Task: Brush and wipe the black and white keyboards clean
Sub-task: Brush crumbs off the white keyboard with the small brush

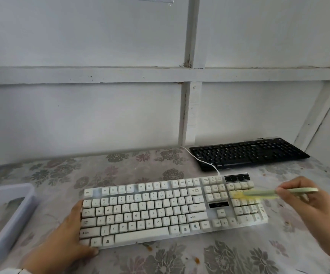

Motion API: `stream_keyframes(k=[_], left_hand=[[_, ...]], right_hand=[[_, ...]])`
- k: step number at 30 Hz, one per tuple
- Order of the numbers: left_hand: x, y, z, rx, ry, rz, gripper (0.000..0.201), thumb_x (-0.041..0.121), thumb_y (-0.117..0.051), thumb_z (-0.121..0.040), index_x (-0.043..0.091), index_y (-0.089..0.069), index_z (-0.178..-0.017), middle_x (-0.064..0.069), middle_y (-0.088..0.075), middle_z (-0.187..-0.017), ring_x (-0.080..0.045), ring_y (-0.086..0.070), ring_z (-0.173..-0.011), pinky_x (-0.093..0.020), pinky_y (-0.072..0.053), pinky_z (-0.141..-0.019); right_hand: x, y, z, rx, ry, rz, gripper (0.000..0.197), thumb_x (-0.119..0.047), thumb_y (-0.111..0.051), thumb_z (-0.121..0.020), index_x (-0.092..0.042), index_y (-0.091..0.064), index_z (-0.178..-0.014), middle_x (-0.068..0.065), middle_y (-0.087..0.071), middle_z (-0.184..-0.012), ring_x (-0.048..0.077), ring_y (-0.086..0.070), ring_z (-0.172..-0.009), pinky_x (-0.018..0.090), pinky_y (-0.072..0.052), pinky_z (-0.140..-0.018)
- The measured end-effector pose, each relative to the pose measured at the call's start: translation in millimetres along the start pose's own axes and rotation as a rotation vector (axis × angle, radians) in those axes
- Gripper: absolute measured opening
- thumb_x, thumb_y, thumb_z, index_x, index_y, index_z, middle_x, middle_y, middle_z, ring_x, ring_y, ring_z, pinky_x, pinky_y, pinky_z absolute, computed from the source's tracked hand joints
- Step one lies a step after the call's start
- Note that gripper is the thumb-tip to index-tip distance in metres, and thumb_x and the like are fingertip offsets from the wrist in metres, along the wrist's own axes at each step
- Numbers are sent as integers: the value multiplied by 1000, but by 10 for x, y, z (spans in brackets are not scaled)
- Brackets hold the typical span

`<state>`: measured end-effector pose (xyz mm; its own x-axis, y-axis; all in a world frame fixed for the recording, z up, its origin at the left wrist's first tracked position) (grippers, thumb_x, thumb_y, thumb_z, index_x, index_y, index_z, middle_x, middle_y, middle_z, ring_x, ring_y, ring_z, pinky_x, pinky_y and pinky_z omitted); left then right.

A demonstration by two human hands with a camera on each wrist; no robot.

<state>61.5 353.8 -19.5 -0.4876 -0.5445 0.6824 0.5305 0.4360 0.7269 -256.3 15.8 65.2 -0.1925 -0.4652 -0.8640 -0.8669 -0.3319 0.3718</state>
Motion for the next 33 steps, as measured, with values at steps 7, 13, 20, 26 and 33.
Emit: stream_keyframes(k=[7, 13, 20, 26, 33], left_hand=[[41, -6, 32, 22, -17, -41, 107, 36, -80, -44, 55, -5, -119, 24, -34, -124, -2, -41, -117, -22, -37, -98], [-5, -12, 24, 33, -45, -10, 105, 37, -79, -44, 47, -14, -126, 28, -37, -124, 2, -45, -116, -25, -39, -102], [-62, -19, -61, 136, -30, -4, 80, 52, -72, -52, 33, -36, -121, 22, -49, -113, 3, -52, -105, -13, -41, -87], [-32, -24, -4, 92, -77, -6, 91, 31, -82, -52, 54, -20, -114, 25, -40, -122, 0, -47, -114, -22, -42, -96], [-69, -28, -26, 121, -90, -3, 95, 37, -83, -52, 40, -25, -127, 21, -41, -124, 2, -47, -113, -26, -44, -98]], right_hand=[[-550, -421, 264, 61, 167, 61, 29, -12, -66, -84, -39, -57, -78, -10, -63, -82, 15, -57, -73, 12, -41, -51], [-1067, -1773, 931, -317, 259, -94, 16, -56, -51, -72, -49, -51, -86, -24, -58, -99, 2, -50, -97, 35, -41, -84], [-1237, -2517, 1297, -259, 446, 168, 14, -48, -47, -71, -39, -44, -82, -22, -53, -83, -4, -37, -82, 35, -38, -81], [-1131, -2398, 1248, -104, 510, 305, 12, -42, -45, -66, -39, -41, -77, -24, -53, -77, 2, -49, -74, 36, -48, -68], [-1218, -2387, 1298, -74, 546, 281, 14, -44, -47, -68, -40, -41, -80, -24, -52, -79, -2, -40, -78, 31, -48, -67]])
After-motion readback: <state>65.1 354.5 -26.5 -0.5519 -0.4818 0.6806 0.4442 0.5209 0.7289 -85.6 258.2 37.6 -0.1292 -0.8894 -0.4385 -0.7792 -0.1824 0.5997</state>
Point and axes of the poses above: each hand's wrist, its own z-axis away from the middle knuckle, its own y-axis out of the back of the hand, x = y × z, the point moved 3 cm from there along -z, towards the middle knuckle
